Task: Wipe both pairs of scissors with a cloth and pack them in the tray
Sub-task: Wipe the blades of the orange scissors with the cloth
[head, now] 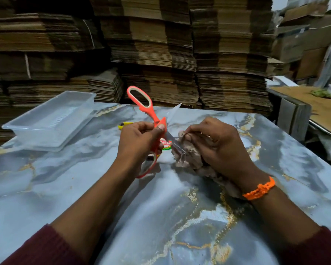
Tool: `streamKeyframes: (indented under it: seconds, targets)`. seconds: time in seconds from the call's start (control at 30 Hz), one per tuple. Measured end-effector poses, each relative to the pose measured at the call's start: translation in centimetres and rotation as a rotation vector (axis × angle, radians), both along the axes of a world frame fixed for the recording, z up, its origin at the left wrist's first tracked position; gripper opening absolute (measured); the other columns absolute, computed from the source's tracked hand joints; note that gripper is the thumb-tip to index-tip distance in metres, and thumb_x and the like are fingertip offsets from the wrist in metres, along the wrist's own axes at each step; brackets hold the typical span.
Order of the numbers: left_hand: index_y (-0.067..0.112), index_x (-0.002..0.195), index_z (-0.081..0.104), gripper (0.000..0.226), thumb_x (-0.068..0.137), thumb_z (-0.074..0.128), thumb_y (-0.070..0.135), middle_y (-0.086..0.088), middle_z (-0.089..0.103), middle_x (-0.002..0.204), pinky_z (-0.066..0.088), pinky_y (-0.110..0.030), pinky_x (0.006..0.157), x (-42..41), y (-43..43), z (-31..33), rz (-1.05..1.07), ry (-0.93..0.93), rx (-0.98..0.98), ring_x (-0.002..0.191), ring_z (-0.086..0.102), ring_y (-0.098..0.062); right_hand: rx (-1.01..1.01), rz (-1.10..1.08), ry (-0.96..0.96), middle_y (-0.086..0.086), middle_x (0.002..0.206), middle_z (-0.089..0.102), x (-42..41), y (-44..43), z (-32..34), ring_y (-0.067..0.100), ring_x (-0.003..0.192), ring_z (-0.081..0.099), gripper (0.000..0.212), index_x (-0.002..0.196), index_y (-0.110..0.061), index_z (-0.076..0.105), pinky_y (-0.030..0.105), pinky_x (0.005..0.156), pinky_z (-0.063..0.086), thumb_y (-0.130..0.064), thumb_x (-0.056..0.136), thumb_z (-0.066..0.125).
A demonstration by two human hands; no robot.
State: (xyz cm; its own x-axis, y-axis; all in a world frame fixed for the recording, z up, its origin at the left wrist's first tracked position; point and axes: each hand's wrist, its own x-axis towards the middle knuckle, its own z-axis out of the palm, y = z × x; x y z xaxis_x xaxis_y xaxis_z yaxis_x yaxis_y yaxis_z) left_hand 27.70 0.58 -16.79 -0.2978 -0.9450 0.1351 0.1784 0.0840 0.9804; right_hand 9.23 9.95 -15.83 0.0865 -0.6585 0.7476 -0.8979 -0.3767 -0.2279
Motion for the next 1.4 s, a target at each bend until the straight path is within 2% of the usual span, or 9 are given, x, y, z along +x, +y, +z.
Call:
streamKeyframes:
  seconds: [0.23,0.37,0.53,0.63,0.73,0.83,1.03,1.23,1.4]
  targets:
    - [0.0,0.086,0.074,0.017,0.091,0.075,0.017,-0.01,0.067,0.059,0.042,-0.028,0.051,0.0,0.0,0.0,-0.056,-0.066,0.008,0.044,0.057,-0.017,0.114,0.027,0.16,0.006,0.089,0.065,0.6,-1.3,-1.5,0.024,0.085,0.056,0.02,0.109,-0.016,0.078,0.032,0.065,0.045,-0.025,0.094,0.068]
    - [-0.002,0.089,0.072,0.018,0.092,0.073,0.016,-0.01,0.068,0.064,0.048,-0.022,0.044,1.9,-1.6,0.8,0.058,0.05,0.07,0.044,0.057,-0.014,0.293,0.002,0.334,0.003,0.081,0.06,-1.7,-0.9,-2.8,0.022,0.08,0.051,0.032,0.098,-0.02,0.079,0.044,0.057,0.051,-0.041,0.096,0.055]
    - [-0.002,0.092,0.074,0.018,0.093,0.073,0.017,-0.011,0.073,0.071,0.051,-0.025,0.047,2.5,-2.5,0.6,0.071,0.053,0.048,0.047,0.06,-0.015,0.078,-0.032,-0.022,0.0,0.085,0.07,-2.6,0.0,-0.1,0.014,0.08,0.066,0.012,0.102,-0.016,0.081,0.032,0.072,0.053,-0.016,0.09,0.078]
    - [0.003,0.081,0.071,0.017,0.092,0.074,0.015,-0.009,0.068,0.062,0.049,-0.025,0.044,1.4,-1.8,0.5,0.061,0.01,-0.003,0.04,0.057,-0.013,0.021,0.031,0.018,0.0,0.088,0.071,0.2,0.0,0.2,0.013,0.085,0.062,0.012,0.102,-0.015,0.079,0.019,0.077,0.047,-0.02,0.092,0.074]
    - [0.008,0.074,0.072,0.021,0.092,0.075,0.019,-0.013,0.065,0.06,0.046,-0.032,0.05,0.5,-0.6,0.0,0.004,-0.074,-0.09,0.043,0.056,-0.018,0.022,0.034,0.028,0.003,0.09,0.07,1.4,-0.9,-0.5,0.021,0.087,0.061,0.014,0.106,-0.015,0.078,0.031,0.076,0.049,-0.019,0.094,0.073]
    - [0.004,0.077,0.071,0.022,0.091,0.075,0.019,-0.01,0.064,0.058,0.043,-0.021,0.04,-0.4,0.5,-0.2,-0.023,-0.1,-0.116,0.039,0.056,-0.014,0.011,0.014,-0.012,0.005,0.089,0.068,1.9,-1.5,-1.0,0.024,0.086,0.064,0.013,0.106,-0.017,0.078,0.04,0.074,0.053,-0.017,0.093,0.074]
    - [0.004,0.079,0.073,0.019,0.091,0.075,0.019,0.0,0.064,0.052,0.036,-0.02,0.038,-0.1,1.0,0.2,0.0,-0.03,-0.019,0.04,0.054,-0.014,0.056,-0.01,0.053,0.004,0.083,0.063,2.0,-0.4,-1.9,0.018,0.076,0.061,0.016,0.105,-0.015,0.079,0.026,0.066,0.047,-0.021,0.093,0.071]
    - [0.008,0.076,0.073,0.018,0.093,0.073,0.014,0.0,0.068,0.057,0.049,-0.023,0.045,-1.2,2.0,0.0,-0.034,0.039,-0.017,0.041,0.055,-0.012,-0.154,-0.147,-0.08,0.007,0.084,0.066,2.5,-1.6,-0.8,0.02,0.077,0.064,0.004,0.094,-0.009,0.077,0.031,0.071,0.05,-0.009,0.091,0.075]
    - [0.011,0.072,0.071,0.022,0.093,0.073,0.016,0.001,0.066,0.053,0.049,-0.024,0.043,-1.3,1.8,0.0,-0.001,0.008,-0.059,0.038,0.057,-0.01,-0.191,-0.155,0.103,0.012,0.087,0.063,1.9,-0.4,-1.1,0.029,0.081,0.058,0.009,0.102,-0.004,0.075,0.039,0.069,0.048,-0.008,0.096,0.069]
